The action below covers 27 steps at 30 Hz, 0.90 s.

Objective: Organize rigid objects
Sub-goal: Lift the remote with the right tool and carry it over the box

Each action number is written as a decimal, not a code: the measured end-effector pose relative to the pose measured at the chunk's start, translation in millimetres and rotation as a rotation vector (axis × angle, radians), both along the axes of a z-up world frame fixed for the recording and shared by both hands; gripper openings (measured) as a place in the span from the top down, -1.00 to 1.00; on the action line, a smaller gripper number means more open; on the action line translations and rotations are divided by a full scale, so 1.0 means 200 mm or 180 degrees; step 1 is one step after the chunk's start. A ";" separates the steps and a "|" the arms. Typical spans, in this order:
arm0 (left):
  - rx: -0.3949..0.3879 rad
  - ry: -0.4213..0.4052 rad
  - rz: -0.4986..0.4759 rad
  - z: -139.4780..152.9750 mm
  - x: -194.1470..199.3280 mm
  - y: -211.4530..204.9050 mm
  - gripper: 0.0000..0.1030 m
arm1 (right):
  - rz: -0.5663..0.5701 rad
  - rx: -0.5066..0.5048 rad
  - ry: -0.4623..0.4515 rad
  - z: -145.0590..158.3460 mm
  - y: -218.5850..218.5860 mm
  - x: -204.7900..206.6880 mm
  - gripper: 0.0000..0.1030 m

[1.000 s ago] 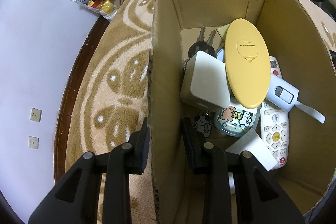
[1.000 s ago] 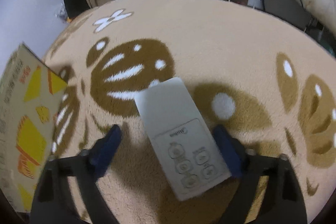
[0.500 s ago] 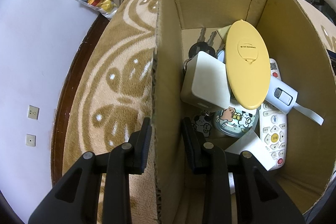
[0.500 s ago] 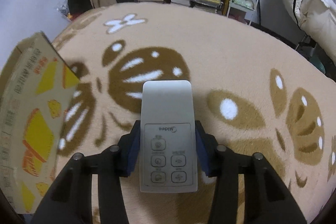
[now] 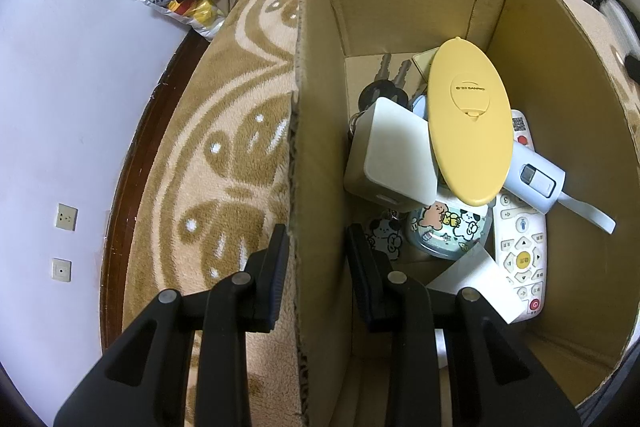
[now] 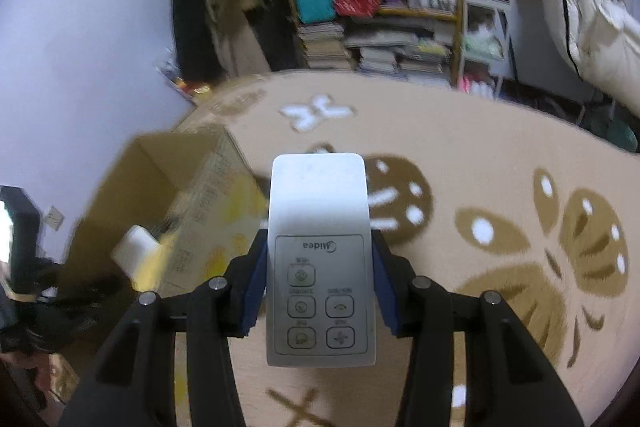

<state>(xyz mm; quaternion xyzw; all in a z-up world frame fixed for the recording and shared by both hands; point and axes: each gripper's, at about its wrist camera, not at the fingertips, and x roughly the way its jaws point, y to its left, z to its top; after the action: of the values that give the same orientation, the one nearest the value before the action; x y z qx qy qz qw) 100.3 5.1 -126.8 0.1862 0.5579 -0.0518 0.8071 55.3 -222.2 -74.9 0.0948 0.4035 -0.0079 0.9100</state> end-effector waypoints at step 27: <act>0.0007 0.0001 0.0004 0.00 0.00 -0.01 0.44 | 0.0651 0.0145 -0.0140 0.05 0.45 -0.02 0.02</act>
<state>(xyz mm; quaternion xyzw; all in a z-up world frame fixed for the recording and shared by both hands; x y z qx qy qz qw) 99.5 3.1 -126.8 0.1868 0.5581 -0.0506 0.8069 50.4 -131.7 -64.5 0.0739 0.3911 0.0964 0.9123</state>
